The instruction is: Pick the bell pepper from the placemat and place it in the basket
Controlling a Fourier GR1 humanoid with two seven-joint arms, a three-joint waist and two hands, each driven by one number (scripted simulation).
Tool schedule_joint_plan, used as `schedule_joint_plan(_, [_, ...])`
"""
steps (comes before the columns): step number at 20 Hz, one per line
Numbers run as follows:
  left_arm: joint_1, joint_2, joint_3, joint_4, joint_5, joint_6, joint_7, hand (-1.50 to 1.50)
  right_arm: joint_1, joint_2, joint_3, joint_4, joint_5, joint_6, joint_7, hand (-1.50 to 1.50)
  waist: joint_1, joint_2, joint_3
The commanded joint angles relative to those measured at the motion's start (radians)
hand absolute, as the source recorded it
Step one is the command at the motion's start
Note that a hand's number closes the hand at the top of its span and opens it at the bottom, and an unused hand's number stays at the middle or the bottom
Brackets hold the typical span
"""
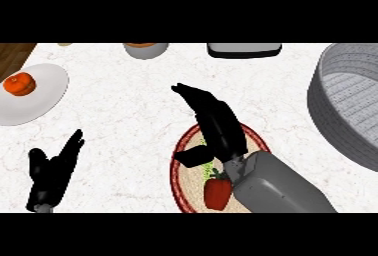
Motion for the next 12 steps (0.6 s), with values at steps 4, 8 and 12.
schedule_joint_plan(4, [0.077,-0.033,-0.029,0.050,0.019,-0.004,0.049,0.00,-0.233,-0.137,-0.020,-0.147,0.046,0.341,0.375,-1.50,-0.022,0.008,-0.014])
schedule_joint_plan(8, [0.096,-0.022,-0.025,0.037,0.012,-0.001,0.053,0.00,-0.284,-0.151,-0.019,-0.251,-0.092,0.572,0.543,-1.50,-0.027,0.008,-0.013])
schedule_joint_plan(12, [0.104,-0.019,-0.020,0.034,0.014,-0.006,0.055,0.00,-0.316,-0.150,-0.049,-0.298,-0.266,0.733,0.692,-1.50,-0.028,0.013,-0.013])
